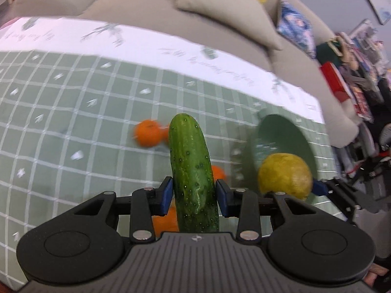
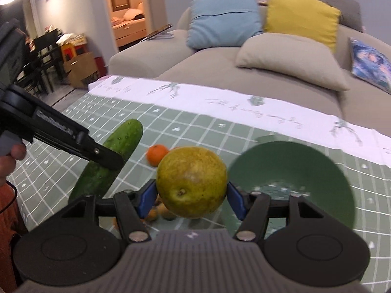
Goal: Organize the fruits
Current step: 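Carry the cucumber and pear with both tools over the green colander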
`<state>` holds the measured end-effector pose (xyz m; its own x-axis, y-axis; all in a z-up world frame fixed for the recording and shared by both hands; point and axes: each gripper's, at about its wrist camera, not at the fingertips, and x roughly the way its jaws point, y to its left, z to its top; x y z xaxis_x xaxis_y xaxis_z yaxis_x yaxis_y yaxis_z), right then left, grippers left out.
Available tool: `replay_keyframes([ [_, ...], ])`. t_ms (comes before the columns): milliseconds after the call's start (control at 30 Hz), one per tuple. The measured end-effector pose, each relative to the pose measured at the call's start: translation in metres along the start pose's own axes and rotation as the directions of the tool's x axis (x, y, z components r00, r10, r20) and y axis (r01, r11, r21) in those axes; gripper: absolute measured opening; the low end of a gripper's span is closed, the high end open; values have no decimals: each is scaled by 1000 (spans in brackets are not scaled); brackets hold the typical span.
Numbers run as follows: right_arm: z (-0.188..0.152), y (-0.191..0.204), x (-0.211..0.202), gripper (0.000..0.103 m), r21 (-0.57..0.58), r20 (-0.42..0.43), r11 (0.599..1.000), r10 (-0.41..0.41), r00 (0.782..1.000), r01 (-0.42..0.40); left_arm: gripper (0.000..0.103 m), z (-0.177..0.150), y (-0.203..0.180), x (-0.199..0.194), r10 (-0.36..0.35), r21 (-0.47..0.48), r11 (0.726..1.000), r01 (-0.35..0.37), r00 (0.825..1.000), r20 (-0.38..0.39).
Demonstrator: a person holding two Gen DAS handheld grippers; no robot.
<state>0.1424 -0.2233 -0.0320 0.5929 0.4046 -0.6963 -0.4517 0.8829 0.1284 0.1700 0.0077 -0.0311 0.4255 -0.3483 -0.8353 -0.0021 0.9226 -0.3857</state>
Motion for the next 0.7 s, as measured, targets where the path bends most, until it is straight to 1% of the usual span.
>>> replay_keyframes([
  [200, -3, -38, -13, 59, 53, 1, 996, -76, 997, 76, 42, 15, -55, 15, -63, 100, 993, 64, 998, -14],
  [300, -5, -55, -12, 59, 61, -25, 992, -106, 994, 108, 42, 21, -81, 28, -96, 145, 984, 100, 995, -39],
  [433, -7, -75, -1, 59, 50, -73, 991, -120, 990, 124, 41, 30, -109, 53, -125, 168, 976, 137, 989, -81],
  [500, -7, -85, 7, 59, 41, -96, 991, -123, 988, 128, 41, 33, -117, 64, -126, 173, 975, 142, 987, -98],
  [567, -8, -94, 14, 59, 33, -115, 991, -123, 986, 127, 41, 37, -126, 79, -112, 192, 972, 133, 987, -115],
  [700, -9, -108, 30, 59, 4, -159, 993, -115, 981, 117, 41, 39, -129, 99, -82, 201, 973, 110, 986, -143],
])
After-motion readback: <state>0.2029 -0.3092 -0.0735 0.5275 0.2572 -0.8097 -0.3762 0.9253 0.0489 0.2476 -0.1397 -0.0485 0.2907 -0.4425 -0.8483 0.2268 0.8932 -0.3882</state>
